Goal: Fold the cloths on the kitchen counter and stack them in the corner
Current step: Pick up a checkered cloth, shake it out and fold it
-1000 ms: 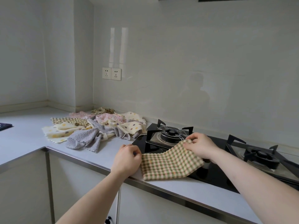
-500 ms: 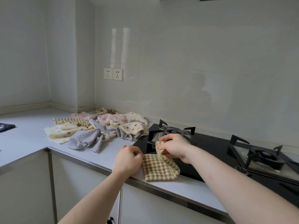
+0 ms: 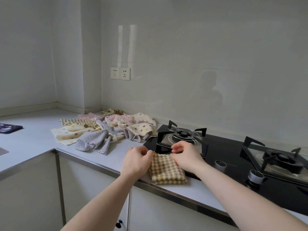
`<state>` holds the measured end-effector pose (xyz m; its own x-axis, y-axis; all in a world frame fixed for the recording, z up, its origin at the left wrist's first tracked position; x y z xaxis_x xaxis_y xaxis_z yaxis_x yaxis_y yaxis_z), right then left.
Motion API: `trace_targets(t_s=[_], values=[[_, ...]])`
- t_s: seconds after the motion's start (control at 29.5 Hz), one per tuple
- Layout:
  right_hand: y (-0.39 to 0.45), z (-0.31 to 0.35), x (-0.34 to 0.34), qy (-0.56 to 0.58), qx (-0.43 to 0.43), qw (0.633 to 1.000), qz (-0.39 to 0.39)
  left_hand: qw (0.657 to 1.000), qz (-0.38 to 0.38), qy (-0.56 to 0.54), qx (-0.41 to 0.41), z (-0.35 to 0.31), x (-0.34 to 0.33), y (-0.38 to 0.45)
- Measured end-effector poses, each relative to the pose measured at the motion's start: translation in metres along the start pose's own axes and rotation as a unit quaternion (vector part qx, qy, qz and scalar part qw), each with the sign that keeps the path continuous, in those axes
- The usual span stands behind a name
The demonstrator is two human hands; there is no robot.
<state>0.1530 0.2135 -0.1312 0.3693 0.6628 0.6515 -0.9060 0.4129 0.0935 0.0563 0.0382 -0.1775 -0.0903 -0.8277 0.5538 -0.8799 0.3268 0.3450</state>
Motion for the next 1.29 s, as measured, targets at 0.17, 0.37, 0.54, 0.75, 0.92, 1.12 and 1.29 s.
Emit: trace_targets(t_s=[0.17,0.37,0.54,0.75,0.92,1.12,1.29], values=[[0.0,-0.026,-0.001,-0.056,-0.042,0.997,0.011,0.997,0.058,0.041,-0.002,0.001,-0.004,0.003],[0.009,-0.029,-0.003,0.008,-0.066,0.996,0.052,0.98,0.141,0.139,-0.025,-0.004,-0.008,0.002],[0.018,-0.031,-0.007,0.057,-0.058,0.987,0.135,0.985,0.141,0.094,-0.038,-0.01,-0.004,-0.005],[0.016,-0.029,-0.007,0.163,0.0,0.98,0.114,0.99,0.137,0.009,-0.013,-0.006,-0.002,-0.002],[0.016,-0.034,-0.004,0.26,0.019,0.963,0.074,0.993,0.115,-0.034,-0.014,-0.004,-0.003,0.002],[0.016,-0.041,-0.005,0.274,0.031,0.96,0.056,0.991,0.087,-0.101,-0.031,-0.002,-0.001,0.006],[0.016,-0.044,-0.006,0.317,0.032,0.947,0.048,0.986,0.107,-0.122,-0.034,-0.002,-0.003,0.007]])
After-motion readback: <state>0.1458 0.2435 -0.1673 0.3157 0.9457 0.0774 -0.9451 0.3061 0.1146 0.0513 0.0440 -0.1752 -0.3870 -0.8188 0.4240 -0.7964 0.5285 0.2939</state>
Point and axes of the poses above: each hand's wrist, its own y-axis towards the middle knuckle, its own x-axis out of the back of the hand, z = x × y, the point moved 3 cm from there along y, towards the middle knuckle, and after that the axes turned 6 degrees about z, right-handed, at the moved point
